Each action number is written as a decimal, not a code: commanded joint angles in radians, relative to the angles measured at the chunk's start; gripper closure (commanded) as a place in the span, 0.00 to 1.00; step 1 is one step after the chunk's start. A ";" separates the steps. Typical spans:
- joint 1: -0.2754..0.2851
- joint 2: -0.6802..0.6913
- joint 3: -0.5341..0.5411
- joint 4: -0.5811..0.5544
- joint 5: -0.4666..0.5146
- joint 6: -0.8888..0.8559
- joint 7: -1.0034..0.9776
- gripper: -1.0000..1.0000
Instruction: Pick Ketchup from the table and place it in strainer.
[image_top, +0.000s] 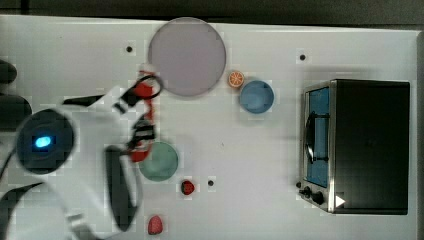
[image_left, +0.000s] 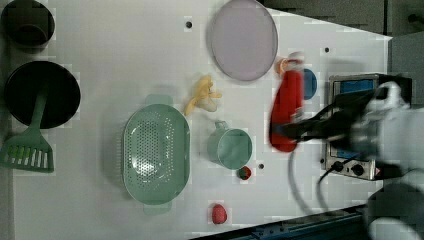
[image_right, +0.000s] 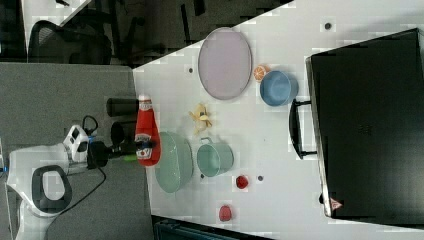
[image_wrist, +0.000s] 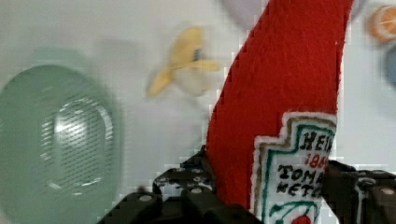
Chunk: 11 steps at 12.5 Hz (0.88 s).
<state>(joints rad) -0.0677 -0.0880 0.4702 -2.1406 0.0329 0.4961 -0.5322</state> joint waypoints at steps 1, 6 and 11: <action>0.043 0.070 0.116 -0.014 0.012 0.014 0.280 0.37; 0.066 0.260 0.253 -0.013 0.005 0.272 0.524 0.37; 0.126 0.483 0.254 -0.021 -0.120 0.445 0.660 0.37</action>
<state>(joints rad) 0.0427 0.4009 0.7520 -2.1777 -0.0748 0.9116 0.0386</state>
